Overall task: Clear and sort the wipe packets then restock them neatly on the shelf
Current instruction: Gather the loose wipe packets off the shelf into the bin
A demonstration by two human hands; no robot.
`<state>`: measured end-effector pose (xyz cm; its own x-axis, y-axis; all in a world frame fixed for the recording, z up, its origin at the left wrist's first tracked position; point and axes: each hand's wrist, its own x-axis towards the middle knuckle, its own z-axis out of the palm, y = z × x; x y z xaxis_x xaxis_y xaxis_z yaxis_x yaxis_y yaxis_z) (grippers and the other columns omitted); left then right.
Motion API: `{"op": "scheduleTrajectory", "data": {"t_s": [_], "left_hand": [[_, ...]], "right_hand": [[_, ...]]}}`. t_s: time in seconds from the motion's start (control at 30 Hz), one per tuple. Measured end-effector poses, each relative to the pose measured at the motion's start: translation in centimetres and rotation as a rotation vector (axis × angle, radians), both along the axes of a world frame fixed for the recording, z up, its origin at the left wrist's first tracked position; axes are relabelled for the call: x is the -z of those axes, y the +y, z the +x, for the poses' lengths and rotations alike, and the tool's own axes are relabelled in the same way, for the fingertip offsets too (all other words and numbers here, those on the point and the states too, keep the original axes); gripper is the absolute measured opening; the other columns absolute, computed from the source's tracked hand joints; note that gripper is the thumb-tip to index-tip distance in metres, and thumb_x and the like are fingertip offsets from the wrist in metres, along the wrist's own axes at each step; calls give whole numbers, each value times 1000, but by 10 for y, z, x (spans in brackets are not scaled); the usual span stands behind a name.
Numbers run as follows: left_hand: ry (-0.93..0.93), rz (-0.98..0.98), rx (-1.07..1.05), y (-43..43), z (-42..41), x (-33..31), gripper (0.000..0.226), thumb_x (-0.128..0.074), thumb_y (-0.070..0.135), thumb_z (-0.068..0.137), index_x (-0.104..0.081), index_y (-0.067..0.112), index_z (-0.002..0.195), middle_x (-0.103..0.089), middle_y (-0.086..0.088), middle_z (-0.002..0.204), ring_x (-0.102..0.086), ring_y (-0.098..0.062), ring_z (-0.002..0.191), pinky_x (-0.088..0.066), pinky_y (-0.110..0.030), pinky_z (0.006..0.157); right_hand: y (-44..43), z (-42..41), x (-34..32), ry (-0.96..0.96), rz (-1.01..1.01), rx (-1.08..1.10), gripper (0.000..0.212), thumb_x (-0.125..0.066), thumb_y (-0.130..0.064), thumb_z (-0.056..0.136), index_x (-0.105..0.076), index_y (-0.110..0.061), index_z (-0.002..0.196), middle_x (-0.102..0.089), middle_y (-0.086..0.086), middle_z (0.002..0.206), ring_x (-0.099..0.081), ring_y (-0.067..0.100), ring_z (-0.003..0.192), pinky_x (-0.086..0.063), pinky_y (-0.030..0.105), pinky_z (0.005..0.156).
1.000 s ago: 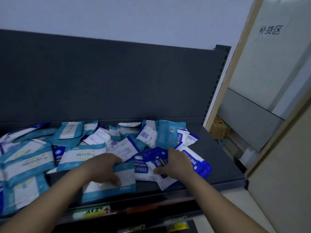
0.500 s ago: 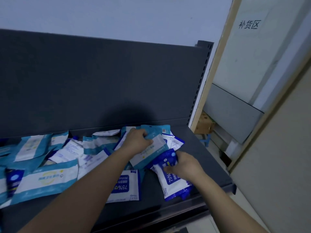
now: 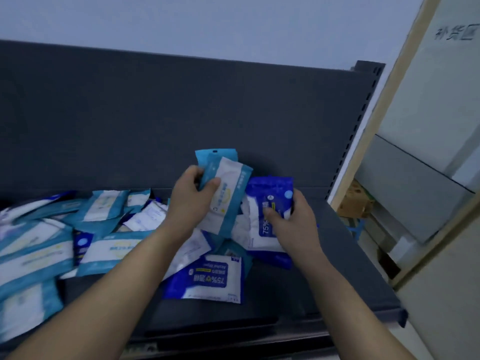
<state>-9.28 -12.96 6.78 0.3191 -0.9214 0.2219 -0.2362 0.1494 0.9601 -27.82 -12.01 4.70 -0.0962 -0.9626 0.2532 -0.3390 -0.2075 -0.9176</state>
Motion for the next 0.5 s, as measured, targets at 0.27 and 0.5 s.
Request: {"op": "scheduleTrajectory", "data": {"t_s": [0.27,0.5], "left_hand": [[119,-55,-370,103,115,2,8,-61,20,92,-55,18,87,-62,5,70,-54,-8,51,-45,-20,46],[127,-62,-635,223,216,10,7,-68,25,86,-61,23,88,-69,3,88,-63,-20,75,-52,-42,78]], "right_hand": [[27,131,-12,-166,-41,-334,20,-68,-9,86,-57,-19,100,-66,-8,93,-63,8,84,-52,21,70],[104,261,-4,-177,-35,-573,22,-72,-10,79,-58,-19,93,-71,0,88,-67,24,82,-54,49,81]]}}
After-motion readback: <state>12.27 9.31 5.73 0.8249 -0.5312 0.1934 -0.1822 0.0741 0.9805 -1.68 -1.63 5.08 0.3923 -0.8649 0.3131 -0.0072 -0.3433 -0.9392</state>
